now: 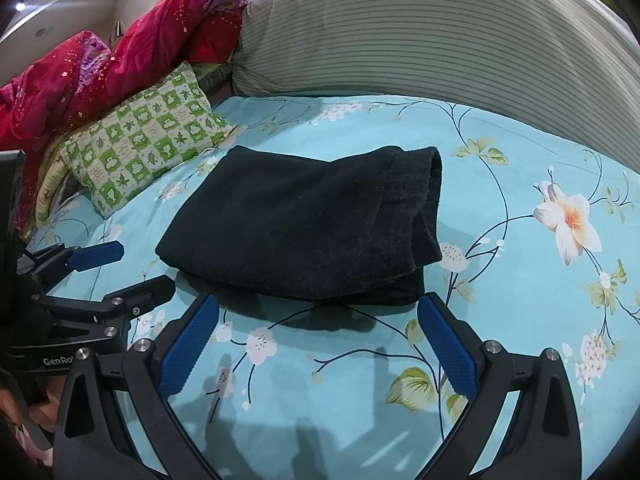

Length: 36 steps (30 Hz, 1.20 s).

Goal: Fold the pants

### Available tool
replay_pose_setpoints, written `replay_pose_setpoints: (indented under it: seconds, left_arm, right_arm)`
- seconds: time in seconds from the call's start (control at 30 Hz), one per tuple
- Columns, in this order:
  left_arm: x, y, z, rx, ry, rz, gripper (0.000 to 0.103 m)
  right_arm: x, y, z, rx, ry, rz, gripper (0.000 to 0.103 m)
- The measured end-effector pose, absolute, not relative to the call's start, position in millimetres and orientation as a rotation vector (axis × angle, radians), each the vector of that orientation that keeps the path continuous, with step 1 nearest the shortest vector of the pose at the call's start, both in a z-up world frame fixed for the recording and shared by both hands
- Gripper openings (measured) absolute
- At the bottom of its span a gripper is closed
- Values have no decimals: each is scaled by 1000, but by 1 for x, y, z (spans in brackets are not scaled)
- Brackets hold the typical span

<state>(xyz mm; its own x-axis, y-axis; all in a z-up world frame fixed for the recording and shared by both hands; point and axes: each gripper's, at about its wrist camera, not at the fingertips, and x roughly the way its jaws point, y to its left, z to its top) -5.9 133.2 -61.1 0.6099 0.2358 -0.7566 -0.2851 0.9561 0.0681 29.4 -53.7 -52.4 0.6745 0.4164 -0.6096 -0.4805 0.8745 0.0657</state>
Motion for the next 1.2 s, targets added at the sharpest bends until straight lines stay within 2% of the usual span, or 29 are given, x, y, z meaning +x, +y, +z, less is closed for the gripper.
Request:
replay_pose_setpoints:
  seconds: [1.2]
  left_arm:
    - [-1, 133, -54, -63, 853, 297, 87]
  right_arm:
    - [39, -58, -47, -100, 648, 504, 100]
